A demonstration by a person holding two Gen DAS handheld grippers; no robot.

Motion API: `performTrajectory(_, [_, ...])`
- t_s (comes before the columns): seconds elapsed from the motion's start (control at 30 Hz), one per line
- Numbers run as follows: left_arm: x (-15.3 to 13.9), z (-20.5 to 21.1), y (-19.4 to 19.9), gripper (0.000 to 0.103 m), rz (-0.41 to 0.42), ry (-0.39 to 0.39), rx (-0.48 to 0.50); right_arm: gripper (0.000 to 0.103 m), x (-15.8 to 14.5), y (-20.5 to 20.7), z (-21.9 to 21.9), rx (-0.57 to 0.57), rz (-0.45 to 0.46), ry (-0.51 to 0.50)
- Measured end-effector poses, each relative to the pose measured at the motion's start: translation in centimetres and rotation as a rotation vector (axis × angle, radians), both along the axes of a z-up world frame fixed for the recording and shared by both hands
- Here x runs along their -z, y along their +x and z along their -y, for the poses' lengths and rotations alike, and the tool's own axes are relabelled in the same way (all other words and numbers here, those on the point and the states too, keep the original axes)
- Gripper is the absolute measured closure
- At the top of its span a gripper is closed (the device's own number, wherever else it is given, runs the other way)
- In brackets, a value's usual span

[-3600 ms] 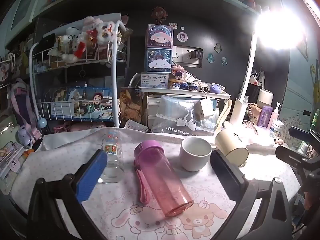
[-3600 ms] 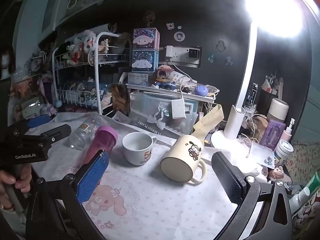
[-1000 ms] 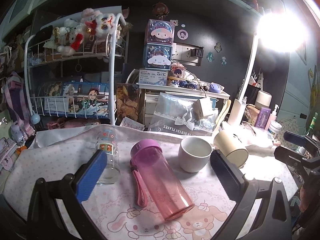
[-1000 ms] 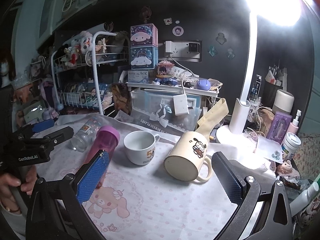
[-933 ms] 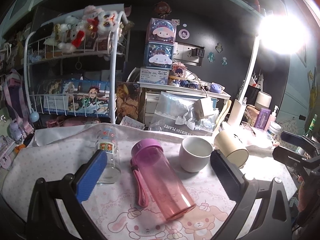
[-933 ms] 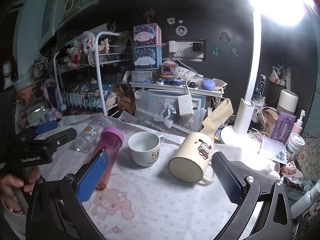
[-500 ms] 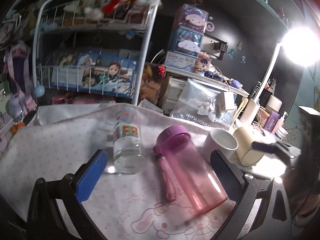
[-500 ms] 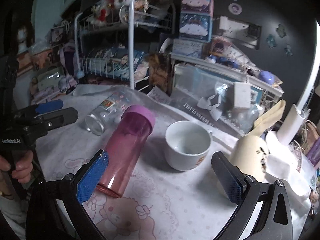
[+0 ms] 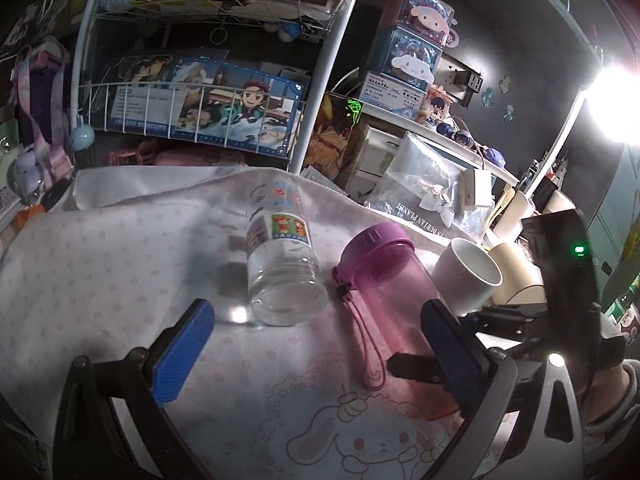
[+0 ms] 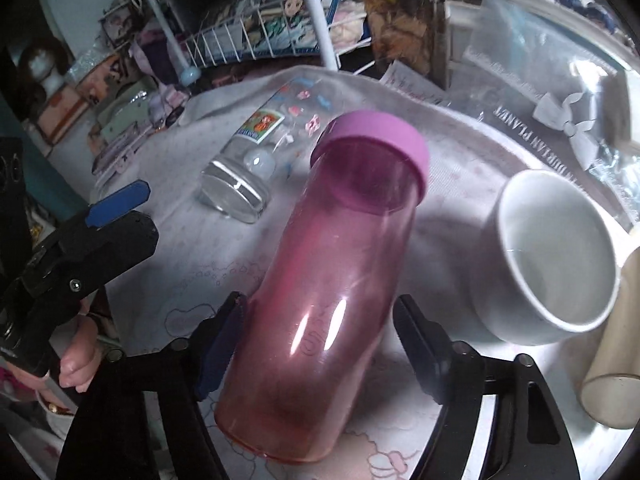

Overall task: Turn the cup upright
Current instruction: 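Move the right gripper down over the lying pink bottle and close on it, then lift the pink bottle with the right gripper while the left gripper grasps its base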

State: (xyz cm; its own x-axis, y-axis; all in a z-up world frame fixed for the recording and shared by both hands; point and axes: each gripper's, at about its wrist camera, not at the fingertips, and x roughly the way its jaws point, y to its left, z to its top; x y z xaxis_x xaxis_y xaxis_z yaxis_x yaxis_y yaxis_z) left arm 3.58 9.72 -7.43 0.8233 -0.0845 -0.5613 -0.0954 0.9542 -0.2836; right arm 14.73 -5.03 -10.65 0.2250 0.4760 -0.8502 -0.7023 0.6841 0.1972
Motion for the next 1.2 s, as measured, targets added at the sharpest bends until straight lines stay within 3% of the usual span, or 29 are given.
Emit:
performTrajectory(0.07, [-0.1,-0.1,-0.1,0.001,0.004,-0.005,0.0,0.036,0.6,0.5,-0.3,0.002,-0.049,-0.01])
performTrajectory(0.33, [-0.5,0.0,-0.2,0.001,0.017,0.001,0.004,0.04,0.6,1.7,-1.2,0.012,-0.052,-0.031])
performTrajectory(0.7, [-1.1,0.5,-0.2,0.001,0.027,0.007,0.009,0.047,-1.9,1.3,2.7,0.105,-0.001,0.167])
performTrajectory(1.2, [-1.2,1.0,0.0,0.001,0.028,0.012,0.017,0.045,0.4,0.0,1.4,0.049,-0.017,-0.05])
